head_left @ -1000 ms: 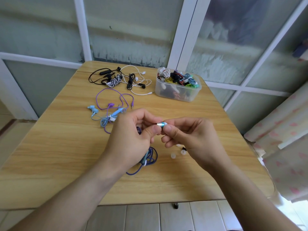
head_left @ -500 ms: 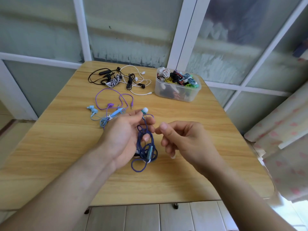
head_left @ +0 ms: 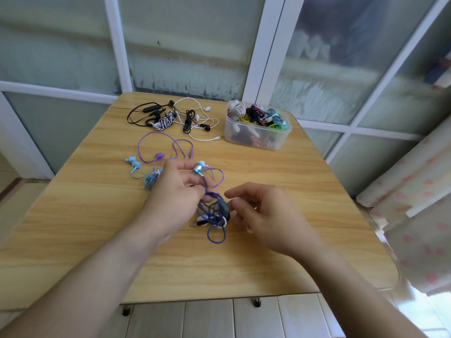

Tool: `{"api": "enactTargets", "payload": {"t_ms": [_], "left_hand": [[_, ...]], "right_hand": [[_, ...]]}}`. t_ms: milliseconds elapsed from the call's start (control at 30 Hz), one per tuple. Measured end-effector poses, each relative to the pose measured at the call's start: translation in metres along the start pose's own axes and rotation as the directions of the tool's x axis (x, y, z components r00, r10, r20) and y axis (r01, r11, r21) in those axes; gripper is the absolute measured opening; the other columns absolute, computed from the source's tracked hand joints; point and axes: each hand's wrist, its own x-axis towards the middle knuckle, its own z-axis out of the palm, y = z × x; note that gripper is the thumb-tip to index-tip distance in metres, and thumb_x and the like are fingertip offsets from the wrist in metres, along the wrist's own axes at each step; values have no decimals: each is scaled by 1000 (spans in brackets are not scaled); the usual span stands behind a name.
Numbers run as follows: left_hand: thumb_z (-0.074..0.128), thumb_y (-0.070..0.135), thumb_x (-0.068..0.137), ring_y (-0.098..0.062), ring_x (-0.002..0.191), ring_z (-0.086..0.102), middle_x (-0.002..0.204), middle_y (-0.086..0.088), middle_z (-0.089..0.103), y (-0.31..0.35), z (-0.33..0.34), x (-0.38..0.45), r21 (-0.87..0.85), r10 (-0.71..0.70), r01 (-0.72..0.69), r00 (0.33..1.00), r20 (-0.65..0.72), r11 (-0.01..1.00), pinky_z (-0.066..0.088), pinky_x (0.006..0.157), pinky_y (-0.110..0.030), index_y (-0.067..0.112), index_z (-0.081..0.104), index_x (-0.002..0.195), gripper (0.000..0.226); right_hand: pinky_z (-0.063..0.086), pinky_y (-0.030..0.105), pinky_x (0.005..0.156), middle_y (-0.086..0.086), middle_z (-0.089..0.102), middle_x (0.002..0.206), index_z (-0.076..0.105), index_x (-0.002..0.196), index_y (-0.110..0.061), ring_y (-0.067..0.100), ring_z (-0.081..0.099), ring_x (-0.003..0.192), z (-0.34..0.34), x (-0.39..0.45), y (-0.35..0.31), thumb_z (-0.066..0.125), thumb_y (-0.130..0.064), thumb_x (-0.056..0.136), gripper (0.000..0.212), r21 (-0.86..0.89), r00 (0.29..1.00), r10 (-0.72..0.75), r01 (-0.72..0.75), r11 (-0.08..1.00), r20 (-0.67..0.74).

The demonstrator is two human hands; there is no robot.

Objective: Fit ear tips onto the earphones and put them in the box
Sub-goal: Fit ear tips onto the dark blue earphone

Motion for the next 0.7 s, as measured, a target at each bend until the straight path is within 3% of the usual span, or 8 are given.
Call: {"api": "enactTargets", "payload": {"t_ms": [67,167,233,300,367,500,600,700], "left_hand": [[51,-5,90,-19,78,69,85,-1,71,-6,-2,2,242,62,-50,997,-42,969,54,76,-35,18,42,114,35],[60,10,89,-21,84,67,83,3,73,-5,-7,2,295,35,-24,999,-35,955,52,79,-37,20,42,120,37],[62,15,90,-20,79,64,87,3,73,-2,-13,2,338,11,-8,1000,-7,941,50,82,-39,22,43,123,39],[61,19,92,-19,69,60,86,1,72,3,-19,0,425,5,-34,998,70,905,52,77,-40,26,51,117,28],[56,28,94,-17,71,64,86,1,73,7,-24,-2,492,0,-88,984,177,866,52,76,-41,31,58,108,15],[61,51,86,-3,81,67,93,8,71,10,-29,-9,535,-43,-213,904,425,817,54,79,-26,38,58,116,33],[82,34,73,4,74,65,90,14,72,10,-26,-15,516,-54,-283,837,544,809,50,70,-14,39,58,112,46],[80,27,67,-3,63,61,73,11,68,3,-23,-12,635,60,-388,878,474,668,50,62,-23,35,61,91,32]], "right_hand": [[49,21,65,-10,73,77,71,101,-25,3,63,66,2,-1,-1,58,-18,94,16,-141,999,-47,47,989,3],[40,6,61,-14,73,81,73,97,-27,-7,58,64,4,-3,-5,62,-20,92,14,-233,995,-98,101,967,25],[38,7,58,-14,72,77,74,96,-27,-7,55,60,3,-4,-7,64,-20,90,13,-248,992,-124,125,961,19],[36,8,55,-14,70,74,75,95,-25,-7,54,57,1,-4,-8,66,-20,89,12,-232,990,-143,143,962,16],[34,8,54,-11,72,75,76,94,-24,-6,54,56,2,-4,-10,67,-20,89,10,-221,987,-157,158,962,25],[37,11,57,-9,73,77,75,92,-24,-3,53,57,7,-2,-9,66,-20,89,10,-230,983,-182,177,957,-3],[40,10,62,-12,74,80,74,93,-26,-1,59,64,14,-1,-8,65,-20,88,12,-202,985,-168,160,966,-23],[51,18,71,-13,75,81,75,94,-26,1,67,73,17,0,-8,67,-20,88,11,-86,984,-167,162,983,-57]]}}
